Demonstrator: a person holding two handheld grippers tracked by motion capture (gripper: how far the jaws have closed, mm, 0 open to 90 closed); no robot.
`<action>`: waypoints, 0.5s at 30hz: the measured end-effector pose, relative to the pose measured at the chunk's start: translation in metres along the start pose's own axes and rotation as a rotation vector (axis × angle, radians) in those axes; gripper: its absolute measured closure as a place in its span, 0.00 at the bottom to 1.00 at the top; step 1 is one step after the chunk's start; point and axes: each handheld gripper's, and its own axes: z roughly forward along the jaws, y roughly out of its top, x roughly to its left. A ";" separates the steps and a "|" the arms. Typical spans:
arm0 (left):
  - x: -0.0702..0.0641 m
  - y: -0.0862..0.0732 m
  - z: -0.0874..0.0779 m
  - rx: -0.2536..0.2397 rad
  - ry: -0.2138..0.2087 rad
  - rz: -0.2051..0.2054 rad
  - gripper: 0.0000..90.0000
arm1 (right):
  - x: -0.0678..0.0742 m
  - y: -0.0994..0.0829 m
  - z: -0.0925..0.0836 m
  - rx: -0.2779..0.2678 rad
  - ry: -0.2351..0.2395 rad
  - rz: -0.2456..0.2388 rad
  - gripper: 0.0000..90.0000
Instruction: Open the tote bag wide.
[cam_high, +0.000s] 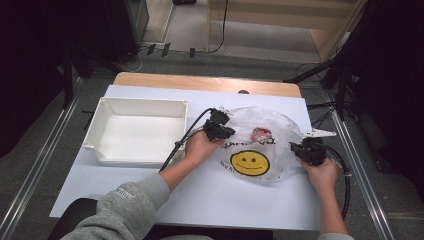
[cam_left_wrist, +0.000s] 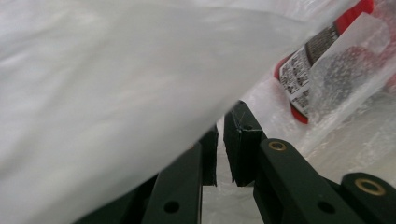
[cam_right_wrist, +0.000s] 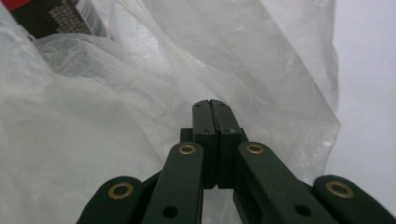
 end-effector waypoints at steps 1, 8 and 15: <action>0.001 -0.001 0.001 0.007 0.009 -0.002 0.94 | -0.001 -0.001 -0.001 -0.001 -0.004 0.011 1.00; 0.009 -0.006 0.004 -0.007 0.044 -0.041 0.96 | -0.005 -0.004 -0.005 -0.001 -0.056 0.035 1.00; 0.015 -0.006 0.004 -0.022 0.080 -0.069 0.98 | -0.013 -0.010 -0.010 -0.012 -0.080 0.086 1.00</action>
